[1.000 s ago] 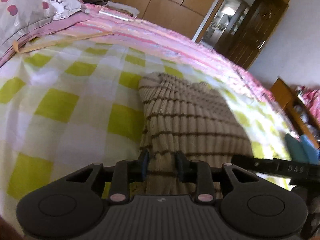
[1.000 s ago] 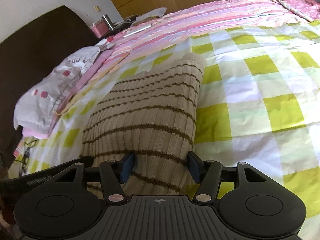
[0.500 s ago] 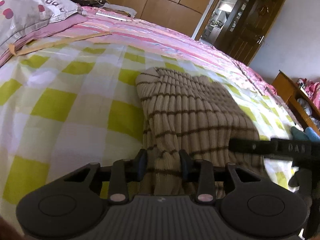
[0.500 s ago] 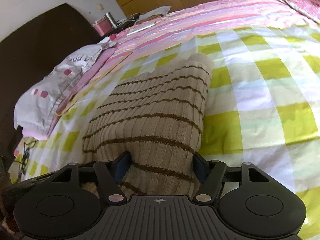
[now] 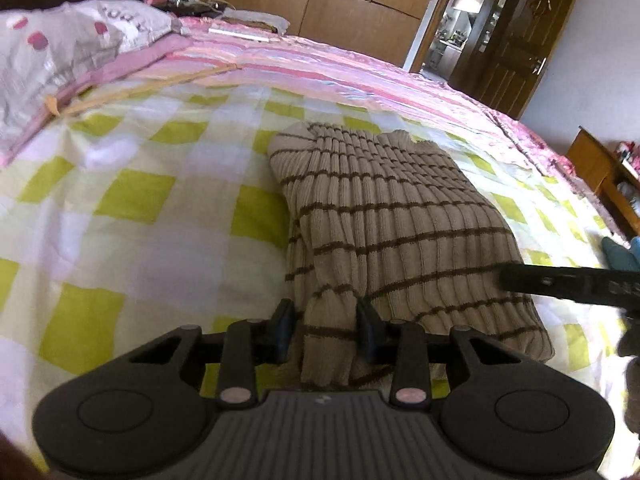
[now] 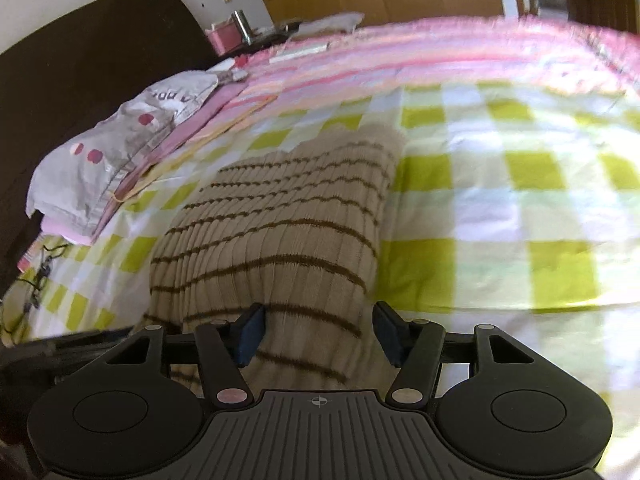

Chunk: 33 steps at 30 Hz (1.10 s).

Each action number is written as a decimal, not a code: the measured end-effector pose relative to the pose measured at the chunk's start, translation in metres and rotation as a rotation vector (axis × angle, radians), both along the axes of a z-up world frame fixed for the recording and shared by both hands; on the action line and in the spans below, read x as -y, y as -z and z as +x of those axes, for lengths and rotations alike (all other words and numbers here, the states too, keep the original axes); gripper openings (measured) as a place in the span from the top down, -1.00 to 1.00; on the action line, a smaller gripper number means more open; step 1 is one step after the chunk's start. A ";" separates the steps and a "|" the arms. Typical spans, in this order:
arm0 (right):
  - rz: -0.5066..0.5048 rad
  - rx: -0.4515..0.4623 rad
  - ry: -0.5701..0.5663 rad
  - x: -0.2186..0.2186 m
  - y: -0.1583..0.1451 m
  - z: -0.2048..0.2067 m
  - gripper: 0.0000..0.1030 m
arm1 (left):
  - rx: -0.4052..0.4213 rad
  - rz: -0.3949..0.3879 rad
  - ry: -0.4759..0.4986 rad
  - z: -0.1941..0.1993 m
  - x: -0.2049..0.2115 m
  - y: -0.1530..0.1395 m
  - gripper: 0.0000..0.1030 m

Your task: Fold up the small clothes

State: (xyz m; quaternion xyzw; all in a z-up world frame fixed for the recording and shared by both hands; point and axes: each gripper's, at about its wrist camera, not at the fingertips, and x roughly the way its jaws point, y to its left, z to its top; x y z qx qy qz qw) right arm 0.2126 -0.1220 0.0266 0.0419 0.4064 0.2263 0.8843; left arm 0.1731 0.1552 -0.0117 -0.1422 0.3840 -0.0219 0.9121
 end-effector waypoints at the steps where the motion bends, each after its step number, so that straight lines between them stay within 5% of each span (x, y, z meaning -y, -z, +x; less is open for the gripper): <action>1: -0.006 0.014 -0.002 0.001 -0.003 -0.007 -0.14 | 0.003 0.019 -0.001 -0.003 0.002 -0.002 0.20; 8: -0.125 -0.012 0.014 -0.010 0.013 -0.028 -0.13 | -0.010 0.108 -0.004 -0.020 0.018 -0.006 0.18; 23: -0.119 0.028 0.026 -0.010 -0.003 -0.074 -0.14 | -0.018 0.182 -0.001 -0.051 0.036 -0.007 0.14; 33: -0.089 0.000 0.043 -0.008 0.002 -0.096 -0.14 | -0.033 0.183 -0.002 -0.068 0.046 -0.005 -0.05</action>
